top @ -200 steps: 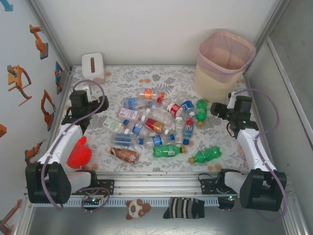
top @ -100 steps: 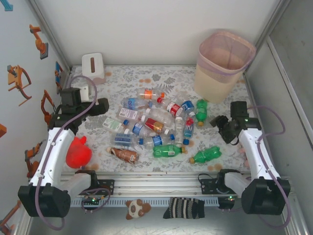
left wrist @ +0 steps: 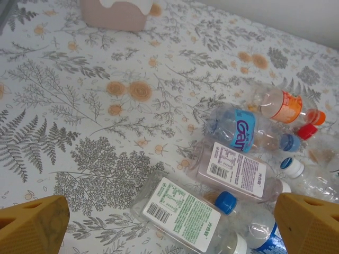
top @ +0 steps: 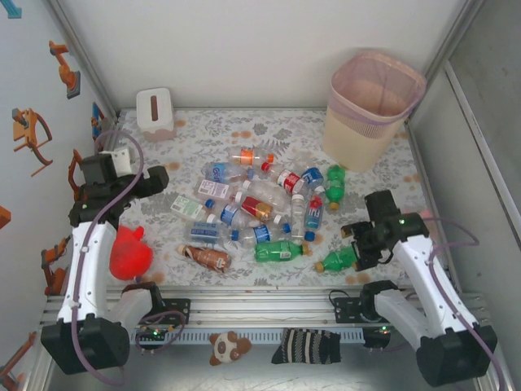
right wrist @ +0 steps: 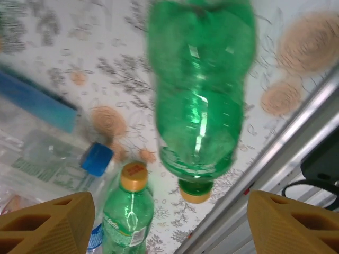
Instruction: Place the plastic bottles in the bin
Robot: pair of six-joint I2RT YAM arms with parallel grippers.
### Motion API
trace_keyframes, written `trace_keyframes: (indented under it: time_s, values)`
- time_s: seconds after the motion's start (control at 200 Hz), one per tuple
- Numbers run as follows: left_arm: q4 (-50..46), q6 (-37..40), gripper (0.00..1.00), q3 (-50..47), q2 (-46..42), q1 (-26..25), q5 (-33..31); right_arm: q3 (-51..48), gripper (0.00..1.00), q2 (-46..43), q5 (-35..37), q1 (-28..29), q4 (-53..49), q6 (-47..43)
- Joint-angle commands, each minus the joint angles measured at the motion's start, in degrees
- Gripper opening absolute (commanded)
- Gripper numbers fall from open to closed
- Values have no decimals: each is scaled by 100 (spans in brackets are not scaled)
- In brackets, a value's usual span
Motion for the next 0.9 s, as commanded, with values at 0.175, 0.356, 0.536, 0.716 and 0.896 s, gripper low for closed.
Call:
trace_keyframes:
  time_s: [0.175,0.356,0.536,0.716,0.896]
  values:
    - [202,-105,98,-192,-298,307,393,-570,84,293,58,60,939,669]
    - [211,-119,98,-173,-233,368,539,-682,85,776,86,67,1120,443]
    - [212,-136,98,-195,-161,413,630,-860,82,1077,156,64,1408,338]
    - [210,-144,97,-203,-121,422,683,-947,79,1312,310,68,1574,197]
    - [202,-153,97,-201,-29,422,776,-1042,75,1527,454,58,1688,151]
